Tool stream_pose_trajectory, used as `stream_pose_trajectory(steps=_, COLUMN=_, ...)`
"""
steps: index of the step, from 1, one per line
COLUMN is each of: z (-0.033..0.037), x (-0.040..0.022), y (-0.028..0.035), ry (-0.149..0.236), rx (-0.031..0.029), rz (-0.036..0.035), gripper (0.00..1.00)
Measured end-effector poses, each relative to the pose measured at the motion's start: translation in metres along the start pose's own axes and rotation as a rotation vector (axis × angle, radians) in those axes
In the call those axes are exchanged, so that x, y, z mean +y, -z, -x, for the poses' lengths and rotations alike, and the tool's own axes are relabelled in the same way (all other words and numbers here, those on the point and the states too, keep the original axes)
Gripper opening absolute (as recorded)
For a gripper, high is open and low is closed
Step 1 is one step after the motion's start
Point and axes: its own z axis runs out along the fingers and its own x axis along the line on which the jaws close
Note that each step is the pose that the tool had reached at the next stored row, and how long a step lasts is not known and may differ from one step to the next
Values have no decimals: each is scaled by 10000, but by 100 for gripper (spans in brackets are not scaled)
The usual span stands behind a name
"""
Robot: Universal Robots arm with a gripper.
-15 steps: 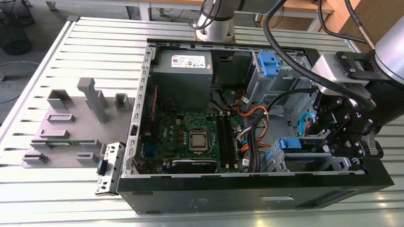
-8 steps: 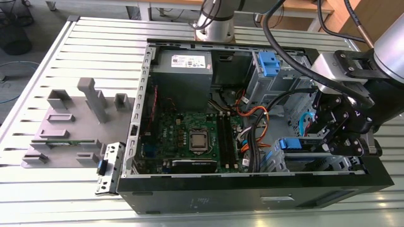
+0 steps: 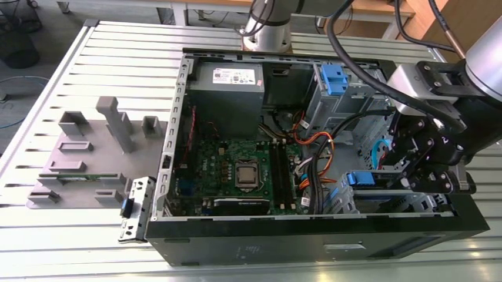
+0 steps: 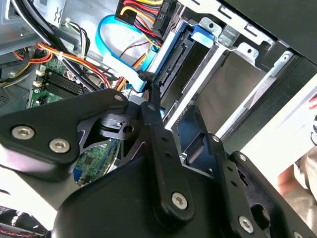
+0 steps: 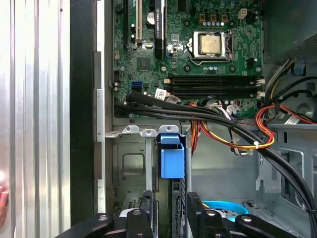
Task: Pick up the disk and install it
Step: 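Insert the disk into the insertion slot, then insert the first disk wire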
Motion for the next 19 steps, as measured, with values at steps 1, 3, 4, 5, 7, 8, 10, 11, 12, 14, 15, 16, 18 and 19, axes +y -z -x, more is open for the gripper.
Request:
stream_pose_trajectory(steps=1, z=0, x=0, y=3, ry=0, rx=-1, rz=0, gripper=42)
stream_pose_trajectory(steps=3, z=0, x=0, y=3, ry=0, rx=-3, rz=0, gripper=42)
stream_pose_trajectory(steps=4, z=0, x=0, y=7, ry=0, rx=-1, rz=0, gripper=42)
stream_pose_trajectory(steps=5, z=0, x=0, y=10, ry=0, rx=-2, rz=0, gripper=42)
stream_pose_trajectory(steps=7, z=0, x=0, y=11, ry=0, rx=-1, rz=0, gripper=42)
stream_pose_trajectory(steps=8, z=0, x=0, y=11, ry=0, rx=-2, rz=0, gripper=42)
stream_pose_trajectory(steps=10, z=0, x=0, y=11, ry=0, rx=-1, rz=0, gripper=42)
stream_pose_trajectory(steps=11, z=0, x=0, y=11, ry=0, rx=-1, rz=0, gripper=42)
stream_pose_trajectory(steps=12, z=0, x=0, y=13, ry=0, rx=-1, rz=0, gripper=42)
stream_pose_trajectory(steps=14, z=1, x=0, y=20, ry=0, rx=1, rz=0, gripper=42)
stream_pose_trajectory(steps=15, z=1, x=0, y=27, ry=0, rx=1, rz=0, gripper=42)
stream_pose_trajectory(steps=16, z=2, x=1, y=37, ry=0, rx=0, rz=0, gripper=42)
stream_pose_trajectory(steps=18, z=2, x=1, y=63, ry=0, rx=0, rz=0, gripper=42)
stream_pose_trajectory(steps=19, z=3, x=2, y=80, ry=0, rx=-1, rz=0, gripper=42)
